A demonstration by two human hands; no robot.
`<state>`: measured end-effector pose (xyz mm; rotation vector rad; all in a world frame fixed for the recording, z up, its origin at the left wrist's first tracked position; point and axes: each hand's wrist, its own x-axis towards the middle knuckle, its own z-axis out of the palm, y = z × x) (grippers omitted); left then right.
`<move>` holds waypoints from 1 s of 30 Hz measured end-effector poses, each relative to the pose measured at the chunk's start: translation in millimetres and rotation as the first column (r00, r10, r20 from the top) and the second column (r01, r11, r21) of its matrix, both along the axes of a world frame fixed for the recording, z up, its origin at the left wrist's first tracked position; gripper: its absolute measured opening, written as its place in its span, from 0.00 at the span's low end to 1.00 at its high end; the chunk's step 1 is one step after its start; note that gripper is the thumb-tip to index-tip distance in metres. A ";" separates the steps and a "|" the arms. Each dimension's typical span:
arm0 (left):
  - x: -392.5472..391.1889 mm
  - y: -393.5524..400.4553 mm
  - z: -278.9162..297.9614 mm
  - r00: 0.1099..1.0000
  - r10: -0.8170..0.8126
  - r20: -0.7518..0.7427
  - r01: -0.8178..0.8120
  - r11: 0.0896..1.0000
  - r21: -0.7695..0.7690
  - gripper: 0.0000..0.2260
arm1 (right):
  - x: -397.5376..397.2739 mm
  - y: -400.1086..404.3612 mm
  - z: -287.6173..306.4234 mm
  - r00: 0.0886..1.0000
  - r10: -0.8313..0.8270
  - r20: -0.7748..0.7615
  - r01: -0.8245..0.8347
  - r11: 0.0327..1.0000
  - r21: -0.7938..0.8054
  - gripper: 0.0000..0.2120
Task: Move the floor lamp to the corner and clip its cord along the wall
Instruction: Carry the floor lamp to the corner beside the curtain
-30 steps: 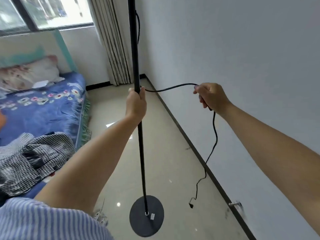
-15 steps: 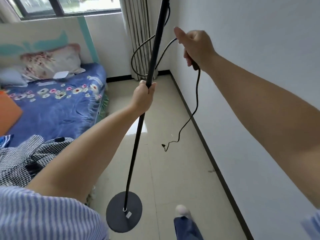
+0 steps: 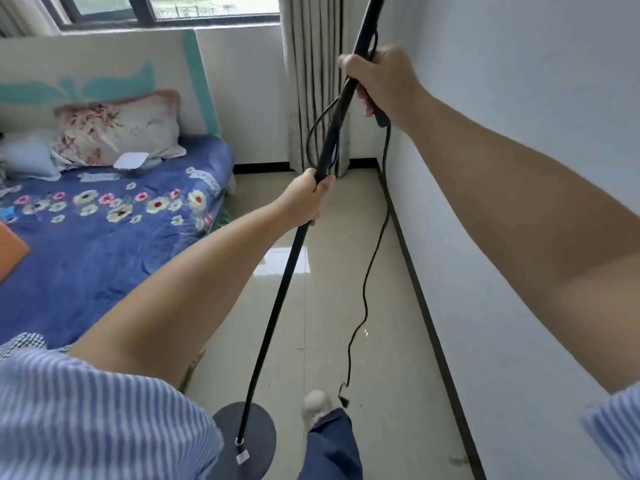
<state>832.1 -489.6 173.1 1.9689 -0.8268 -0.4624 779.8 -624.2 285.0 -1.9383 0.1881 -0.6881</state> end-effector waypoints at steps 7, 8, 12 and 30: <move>156.7 -106.6 -22.2 0.995 -0.060 -0.082 0.063 0.997 0.035 0.13 | 155.0 -114.6 -23.5 1.000 0.006 -0.028 -0.005 1.000 0.019 0.19; 176.7 -121.2 -23.9 0.994 -0.066 -0.091 0.069 0.997 0.036 0.14 | 174.5 -129.7 -25.7 1.000 0.000 -0.031 0.001 1.000 0.019 0.19; 256.9 -182.5 -32.9 0.993 -0.088 -0.081 0.094 0.993 0.073 0.15 | 250.0 -195.8 -37.5 0.999 -0.018 -0.050 0.018 1.000 -0.002 0.19; 642.7 -420.5 -39.0 0.992 -0.130 -0.005 0.128 0.971 0.201 0.10 | 635.4 -444.8 -59.4 0.999 -0.002 -0.039 0.001 1.000 -0.020 0.23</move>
